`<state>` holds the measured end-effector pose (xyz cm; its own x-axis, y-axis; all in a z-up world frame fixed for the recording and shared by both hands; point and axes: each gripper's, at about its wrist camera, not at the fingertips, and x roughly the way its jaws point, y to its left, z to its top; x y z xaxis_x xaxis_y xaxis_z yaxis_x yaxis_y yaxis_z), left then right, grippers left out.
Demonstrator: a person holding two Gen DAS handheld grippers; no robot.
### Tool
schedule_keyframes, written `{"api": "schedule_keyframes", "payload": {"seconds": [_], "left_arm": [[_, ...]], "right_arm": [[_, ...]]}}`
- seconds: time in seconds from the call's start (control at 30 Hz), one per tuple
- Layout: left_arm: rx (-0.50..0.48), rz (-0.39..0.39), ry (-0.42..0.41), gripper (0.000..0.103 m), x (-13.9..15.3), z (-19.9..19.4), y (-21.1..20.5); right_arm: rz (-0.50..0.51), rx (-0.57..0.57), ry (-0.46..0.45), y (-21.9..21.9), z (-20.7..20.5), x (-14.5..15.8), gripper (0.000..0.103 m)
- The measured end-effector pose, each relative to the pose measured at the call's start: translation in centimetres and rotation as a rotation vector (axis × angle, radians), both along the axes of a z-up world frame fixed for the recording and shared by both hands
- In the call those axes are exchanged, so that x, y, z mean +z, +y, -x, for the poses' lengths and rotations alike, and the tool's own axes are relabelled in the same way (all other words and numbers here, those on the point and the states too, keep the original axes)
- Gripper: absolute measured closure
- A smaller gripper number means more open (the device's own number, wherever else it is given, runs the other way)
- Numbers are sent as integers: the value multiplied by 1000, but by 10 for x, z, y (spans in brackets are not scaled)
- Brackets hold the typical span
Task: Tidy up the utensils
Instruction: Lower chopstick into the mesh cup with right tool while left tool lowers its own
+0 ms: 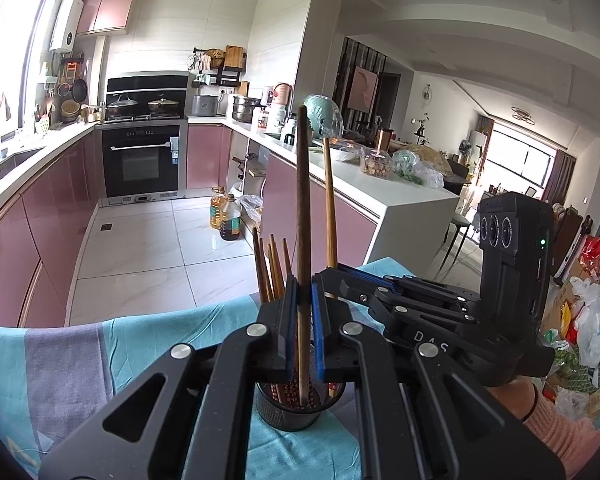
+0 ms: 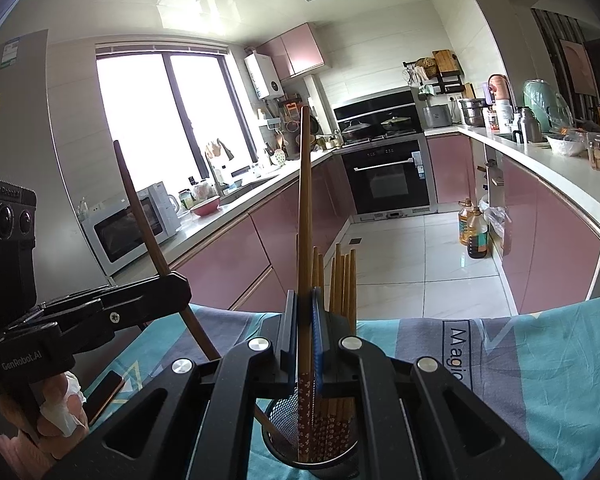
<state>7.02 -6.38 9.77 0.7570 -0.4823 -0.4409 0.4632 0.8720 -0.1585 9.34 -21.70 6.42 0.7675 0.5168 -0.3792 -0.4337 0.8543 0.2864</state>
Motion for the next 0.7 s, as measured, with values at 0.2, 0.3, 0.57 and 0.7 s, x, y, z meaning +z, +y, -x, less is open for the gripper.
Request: {"api": "schedule_keyframes", "payload": {"seconds": [0.2, 0.3, 0.57, 0.7], "left_arm": [[3, -2, 11, 96, 0, -8, 0], [5, -4, 13, 96, -1, -11, -1], [5, -7, 15, 96, -2, -12, 0], [4, -11, 19, 96, -3, -9, -4]], "right_arm": [[-1, -5, 9, -1, -8, -4, 97], [-2, -8, 12, -1, -10, -6, 97], [-4, -12, 15, -2, -13, -9, 97], [-3, -14, 13, -1, -12, -9, 97]]}}
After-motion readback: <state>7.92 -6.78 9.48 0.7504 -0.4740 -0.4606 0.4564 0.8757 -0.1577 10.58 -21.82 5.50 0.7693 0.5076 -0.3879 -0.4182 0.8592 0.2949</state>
